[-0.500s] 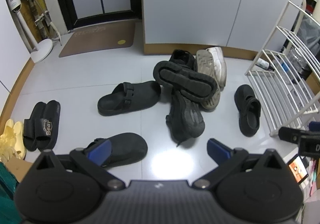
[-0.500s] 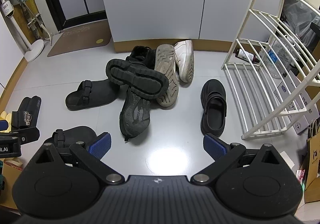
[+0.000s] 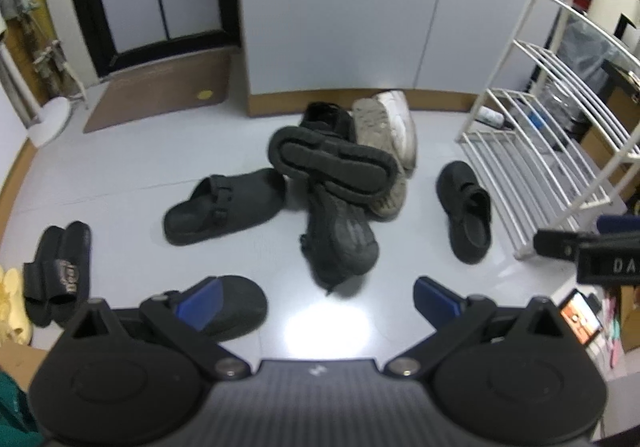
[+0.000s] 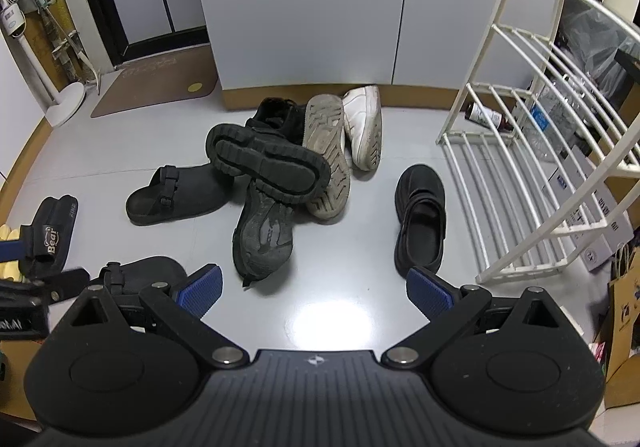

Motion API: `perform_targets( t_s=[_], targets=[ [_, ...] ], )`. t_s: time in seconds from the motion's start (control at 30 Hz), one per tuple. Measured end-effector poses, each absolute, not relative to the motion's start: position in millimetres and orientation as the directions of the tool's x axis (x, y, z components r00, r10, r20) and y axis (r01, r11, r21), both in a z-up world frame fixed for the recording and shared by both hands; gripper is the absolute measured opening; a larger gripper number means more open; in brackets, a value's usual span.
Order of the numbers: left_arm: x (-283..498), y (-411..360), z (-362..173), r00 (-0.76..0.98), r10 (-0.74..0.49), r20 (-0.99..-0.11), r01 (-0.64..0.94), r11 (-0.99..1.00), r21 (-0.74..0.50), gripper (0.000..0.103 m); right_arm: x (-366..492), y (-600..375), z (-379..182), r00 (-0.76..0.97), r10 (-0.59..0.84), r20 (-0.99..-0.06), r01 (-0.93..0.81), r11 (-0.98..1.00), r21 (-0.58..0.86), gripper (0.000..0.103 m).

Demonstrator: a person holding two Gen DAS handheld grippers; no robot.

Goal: Organize scattered shoes
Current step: 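Move both tools toward the pile of black and white shoes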

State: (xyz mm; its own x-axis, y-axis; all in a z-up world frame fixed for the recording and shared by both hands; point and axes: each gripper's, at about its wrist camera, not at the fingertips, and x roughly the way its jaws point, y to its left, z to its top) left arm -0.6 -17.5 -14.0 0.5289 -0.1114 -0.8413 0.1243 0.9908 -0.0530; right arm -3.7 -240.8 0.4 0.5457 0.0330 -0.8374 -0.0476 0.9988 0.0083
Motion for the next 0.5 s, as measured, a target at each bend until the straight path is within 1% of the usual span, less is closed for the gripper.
perform_targets(
  t_s=[0.13,0.3,0.37,0.5],
  targets=[
    [4,-24,-15,0.535,-0.101,-0.839,0.139,0.990,-0.030,0.102,-3,-249,8,0.562,0.030,-0.826,-0.047,0.999,0.004,0.101],
    [8,-21,-17,0.523,-0.132,-0.842,0.142,0.988,-0.067,0.094,0,-268,19,0.586,0.025,-0.810,-0.031,0.999,0.008,0.101],
    [9,-18,-17,0.514,-0.152,-0.844,0.153,0.985,-0.083,0.094,-1,-275,22,0.593,0.018,-0.805,-0.022,1.000,0.007,0.101],
    [12,-15,-8,0.524,-0.164,-0.836,0.183,0.980,-0.078,0.089,-5,-292,26,0.606,0.005,-0.795,0.004,1.000,0.009,0.101]
  ],
)
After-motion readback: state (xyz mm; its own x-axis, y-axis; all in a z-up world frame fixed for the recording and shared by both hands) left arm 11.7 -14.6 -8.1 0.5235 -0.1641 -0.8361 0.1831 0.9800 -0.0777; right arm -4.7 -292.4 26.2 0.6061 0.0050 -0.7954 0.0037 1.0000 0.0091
